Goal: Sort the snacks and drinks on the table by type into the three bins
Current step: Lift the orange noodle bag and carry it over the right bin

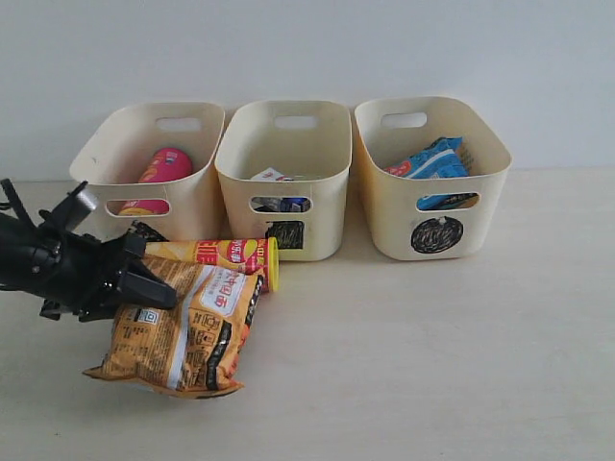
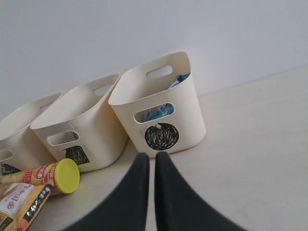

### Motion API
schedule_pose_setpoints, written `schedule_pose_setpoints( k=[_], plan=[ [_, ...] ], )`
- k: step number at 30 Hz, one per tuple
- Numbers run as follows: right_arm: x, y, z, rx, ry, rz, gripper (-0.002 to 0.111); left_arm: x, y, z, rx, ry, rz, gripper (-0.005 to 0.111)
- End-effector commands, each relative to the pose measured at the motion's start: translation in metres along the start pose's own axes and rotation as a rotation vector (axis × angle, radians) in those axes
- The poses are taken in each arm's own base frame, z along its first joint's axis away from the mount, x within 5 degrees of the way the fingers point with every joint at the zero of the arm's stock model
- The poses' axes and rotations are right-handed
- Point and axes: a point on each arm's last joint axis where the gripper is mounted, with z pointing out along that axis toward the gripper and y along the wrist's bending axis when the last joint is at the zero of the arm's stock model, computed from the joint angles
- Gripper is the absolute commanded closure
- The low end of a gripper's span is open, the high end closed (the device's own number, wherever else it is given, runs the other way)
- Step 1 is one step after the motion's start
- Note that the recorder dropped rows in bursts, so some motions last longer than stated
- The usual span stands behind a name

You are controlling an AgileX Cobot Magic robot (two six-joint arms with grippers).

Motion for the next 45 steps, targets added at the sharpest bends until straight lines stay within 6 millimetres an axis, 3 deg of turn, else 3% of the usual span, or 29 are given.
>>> schedule_pose_setpoints(
  k=[1,9,12,19,26,29,36,39,45],
  plan=[
    [0.001,-0.001,0.000,0.005,-0.004,-0.007,0.107,0.000,-0.019,-0.017,0.047,-0.014,0.044,0.102],
    [0.001,-0.001,0.000,0.005,-0.004,-0.007,0.107,0.000,-0.050,-0.045,0.099,-0.058,0.128,0.102],
    [0.001,-0.001,0.000,0.005,-0.004,-0.007,0.107,0.001,-0.070,-0.056,0.149,-0.098,0.155,0.102],
    [0.001,-0.001,0.000,0.005,-0.004,-0.007,0.107,-0.006,-0.137,-0.061,0.293,-0.229,0.146,0.102],
    [0.001,-0.001,0.000,0.005,-0.004,-0.007,0.107,-0.034,-0.206,-0.052,0.320,-0.347,0.260,0.102],
    [0.001,-0.001,0.000,0.005,-0.004,-0.007,0.107,-0.054,-0.225,-0.042,0.332,-0.403,0.266,0.102],
    [0.001,-0.001,0.000,0.005,-0.004,-0.007,0.107,-0.094,-0.244,-0.001,0.319,-0.480,0.286,0.102],
    [0.001,-0.001,0.000,0.005,-0.004,-0.005,0.107,-0.119,-0.245,0.032,0.328,-0.508,0.271,0.102],
    [0.001,-0.001,0.000,0.005,-0.004,-0.005,0.107,-0.135,-0.247,0.084,0.355,-0.518,0.228,0.102]
  ],
)
